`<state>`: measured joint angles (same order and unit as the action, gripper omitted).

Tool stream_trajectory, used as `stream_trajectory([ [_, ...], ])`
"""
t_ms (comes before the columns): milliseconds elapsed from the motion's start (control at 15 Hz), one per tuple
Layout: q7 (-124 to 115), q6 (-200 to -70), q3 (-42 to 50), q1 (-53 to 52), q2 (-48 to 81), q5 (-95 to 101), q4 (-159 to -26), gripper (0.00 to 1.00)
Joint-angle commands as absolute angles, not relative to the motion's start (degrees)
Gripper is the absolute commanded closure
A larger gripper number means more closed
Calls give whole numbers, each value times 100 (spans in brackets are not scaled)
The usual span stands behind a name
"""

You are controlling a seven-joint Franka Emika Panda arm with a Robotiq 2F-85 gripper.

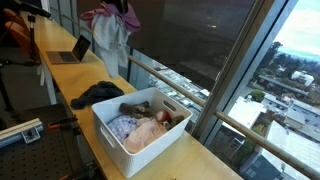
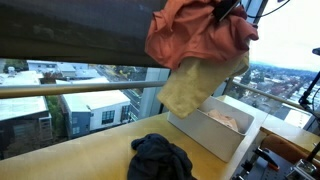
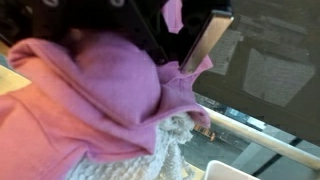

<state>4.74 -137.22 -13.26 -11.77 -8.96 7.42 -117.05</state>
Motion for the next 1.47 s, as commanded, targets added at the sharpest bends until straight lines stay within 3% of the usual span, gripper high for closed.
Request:
stream_trajectory([
  [0,250,-13557,-1607,-1392,-622,886,-11444,100],
  [400,294,-13735,-1599,-1468,-449,688,-11965,100],
  [467,288,-13744,-1592,-1467,-431,697,-12051,75],
  [667,281,-13759,-1567,-1451,-391,720,-12251,60],
  [1200,573,-13747,-1128,-1093,-587,598,-12552,1],
  [1400,778,-13844,-814,-809,-556,671,-12618,0],
])
